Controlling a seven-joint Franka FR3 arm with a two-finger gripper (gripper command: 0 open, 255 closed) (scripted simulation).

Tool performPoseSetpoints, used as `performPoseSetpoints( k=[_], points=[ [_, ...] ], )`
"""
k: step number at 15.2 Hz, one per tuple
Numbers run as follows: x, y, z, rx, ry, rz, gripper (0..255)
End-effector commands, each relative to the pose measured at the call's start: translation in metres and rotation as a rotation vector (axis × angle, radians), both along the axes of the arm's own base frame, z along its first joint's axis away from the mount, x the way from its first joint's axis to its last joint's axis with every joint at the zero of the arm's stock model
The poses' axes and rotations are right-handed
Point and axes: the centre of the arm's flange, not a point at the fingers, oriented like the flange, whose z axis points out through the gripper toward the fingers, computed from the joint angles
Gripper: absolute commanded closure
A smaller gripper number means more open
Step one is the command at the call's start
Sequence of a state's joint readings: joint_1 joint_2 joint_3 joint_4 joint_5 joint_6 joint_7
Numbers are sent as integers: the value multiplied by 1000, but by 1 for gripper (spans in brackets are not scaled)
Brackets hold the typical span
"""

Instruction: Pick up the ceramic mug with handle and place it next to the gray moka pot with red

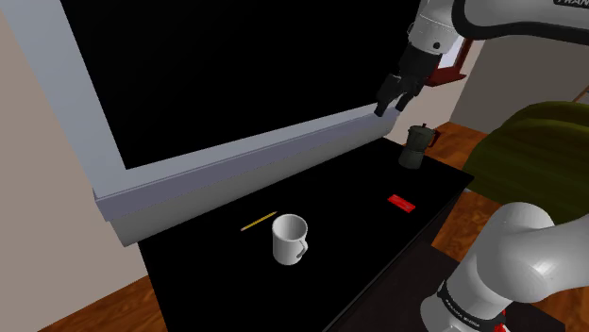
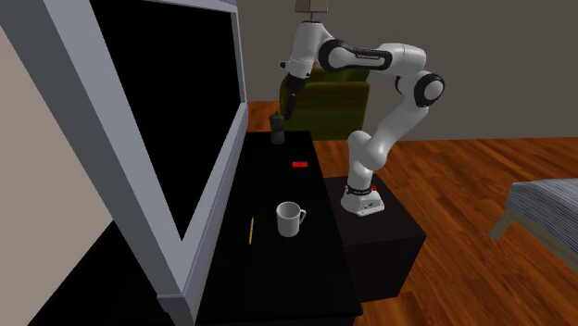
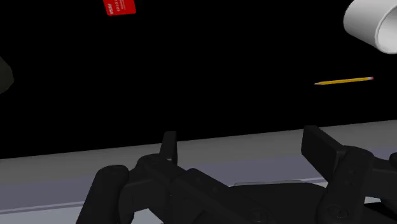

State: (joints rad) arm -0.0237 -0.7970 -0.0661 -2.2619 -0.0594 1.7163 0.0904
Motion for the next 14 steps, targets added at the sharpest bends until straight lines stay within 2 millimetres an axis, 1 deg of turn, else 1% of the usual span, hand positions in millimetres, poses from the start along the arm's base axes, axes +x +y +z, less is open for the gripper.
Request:
performPoseSetpoints(
  k=[1, 14],
  points=[
    [0, 0, 0, 0, 0, 0, 0],
    [29, 122, -112, 42, 85, -40, 0]
  ],
)
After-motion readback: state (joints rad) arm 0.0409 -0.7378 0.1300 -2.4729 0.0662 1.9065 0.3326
